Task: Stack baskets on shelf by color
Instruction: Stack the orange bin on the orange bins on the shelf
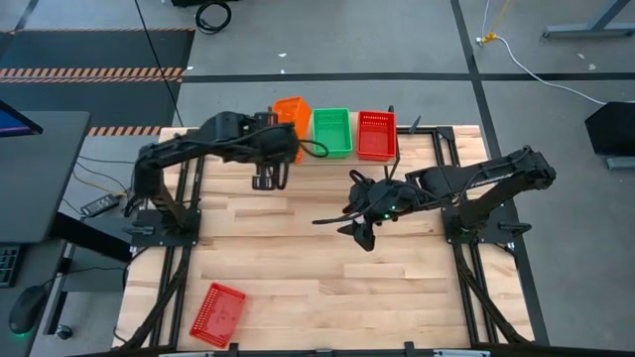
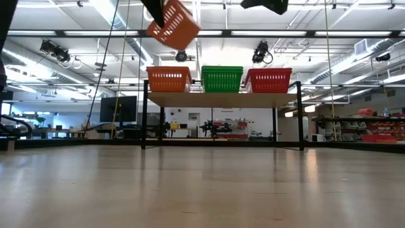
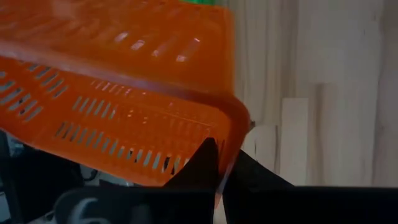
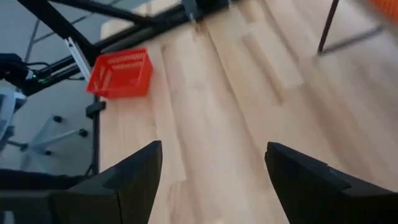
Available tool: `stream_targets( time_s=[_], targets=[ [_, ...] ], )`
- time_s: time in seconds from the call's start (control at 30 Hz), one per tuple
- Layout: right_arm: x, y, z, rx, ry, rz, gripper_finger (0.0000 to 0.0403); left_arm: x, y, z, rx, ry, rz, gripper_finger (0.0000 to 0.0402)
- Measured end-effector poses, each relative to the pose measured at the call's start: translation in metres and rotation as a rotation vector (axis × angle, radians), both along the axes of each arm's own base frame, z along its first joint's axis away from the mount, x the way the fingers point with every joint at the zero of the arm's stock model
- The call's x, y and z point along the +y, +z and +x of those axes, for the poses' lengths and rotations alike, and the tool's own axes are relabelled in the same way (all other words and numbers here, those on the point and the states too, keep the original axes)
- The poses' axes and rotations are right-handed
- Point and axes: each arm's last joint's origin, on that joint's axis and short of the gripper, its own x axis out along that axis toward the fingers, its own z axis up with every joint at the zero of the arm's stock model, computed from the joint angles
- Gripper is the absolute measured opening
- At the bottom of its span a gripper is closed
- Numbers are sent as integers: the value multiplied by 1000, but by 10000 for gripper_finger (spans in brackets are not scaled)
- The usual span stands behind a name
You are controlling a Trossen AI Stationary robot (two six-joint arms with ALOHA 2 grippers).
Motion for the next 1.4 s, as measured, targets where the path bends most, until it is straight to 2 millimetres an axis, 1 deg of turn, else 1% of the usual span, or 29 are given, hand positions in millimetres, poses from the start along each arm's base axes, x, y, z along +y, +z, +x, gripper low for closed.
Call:
stream_targets(
  time_s=[0.07,0.2,0.37,0.6,0.93,1.03,1.13,1.27,1.4],
  targets=[
    [1,-3,-2,37,-7,25,286,6,-8,7,29,15,-11,8],
    [6,-7,-7,95,6,33,283,18,-17,14,57,43,-27,8],
    [10,-7,-9,103,21,31,283,34,-30,22,96,84,-38,8],
    [11,-8,-10,113,27,29,283,45,-32,21,107,122,-19,8],
    [11,-11,-13,167,46,31,283,42,-23,13,94,103,8,8],
    [11,-11,-14,162,54,21,283,40,-20,11,77,95,-22,8],
    [5,-5,-14,120,27,17,283,39,-20,10,55,104,-65,8],
    [-6,9,-16,8,-30,22,283,40,-19,9,50,107,-71,8],
    [-19,27,-23,-107,-81,36,283,41,-29,10,87,113,-80,8]
  ],
)
